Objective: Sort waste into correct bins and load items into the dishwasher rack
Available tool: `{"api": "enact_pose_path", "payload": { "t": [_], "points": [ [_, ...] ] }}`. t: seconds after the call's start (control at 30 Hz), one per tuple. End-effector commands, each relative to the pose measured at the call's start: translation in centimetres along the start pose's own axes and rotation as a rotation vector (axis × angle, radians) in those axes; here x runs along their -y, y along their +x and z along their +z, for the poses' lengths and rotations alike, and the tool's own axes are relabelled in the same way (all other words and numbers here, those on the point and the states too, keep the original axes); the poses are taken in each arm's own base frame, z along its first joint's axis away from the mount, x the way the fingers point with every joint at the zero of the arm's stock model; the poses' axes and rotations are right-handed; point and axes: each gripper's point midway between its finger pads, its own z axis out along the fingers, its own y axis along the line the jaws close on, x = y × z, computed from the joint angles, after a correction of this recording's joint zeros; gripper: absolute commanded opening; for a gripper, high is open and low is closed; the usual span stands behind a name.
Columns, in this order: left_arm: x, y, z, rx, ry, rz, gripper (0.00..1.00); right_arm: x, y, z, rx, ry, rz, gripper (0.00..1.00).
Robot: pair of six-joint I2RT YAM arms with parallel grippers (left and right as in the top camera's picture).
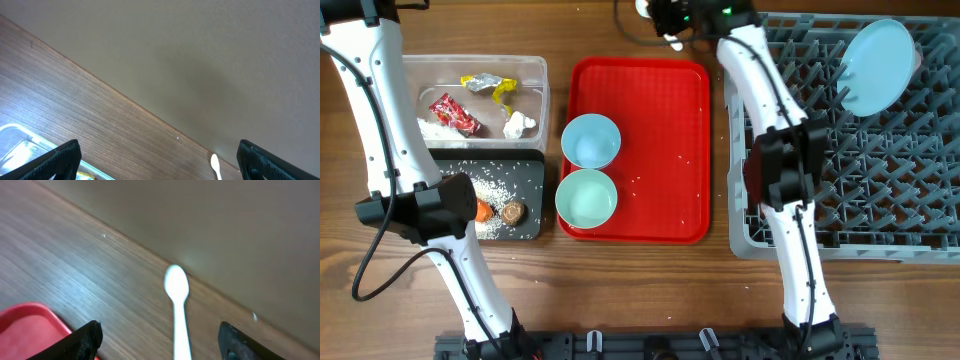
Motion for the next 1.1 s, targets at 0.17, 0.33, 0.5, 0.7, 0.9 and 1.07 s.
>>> {"api": "enact_pose_path", "payload": {
  "t": [0.17, 0.33, 0.5, 0.7, 0.9, 1.07],
  "points": [
    [-0.5, 0.1, 0.4, -0.008, -0.007, -0.011, 1.00, -2.8, 0.6, 1.7, -0.044, 0.078, -0.113, 0.85],
    [-0.5, 0.1, 0.4, -0.008, -0.007, -0.011, 1.00, -0.3, 3.3, 2.6, -0.060, 0.025, -0.051, 0.82],
    [-0.5, 0.1, 0.4, -0.008, -0.007, -0.011, 1.00, 0.2, 6.2, 4.1, -0.096, -0.013, -0.030, 0.75],
    [-0.5, 0.1, 0.4, -0.008, -0.007, -0.011, 1.00, -0.1, 7.2, 4.9, -0.103, -0.032, -0.024, 0.70],
    [-0.5, 0.1, 0.4, -0.008, -0.007, -0.011, 1.00, -0.3, 9.6, 7.2, -0.107, -0.033, -0.011, 0.61],
    [-0.5, 0.1, 0.4, -0.009, -0.007, -0.011, 1.00, -0.2, 10.4, 8.1, -0.100, -0.028, 0.011, 0.62]
  ]
}}
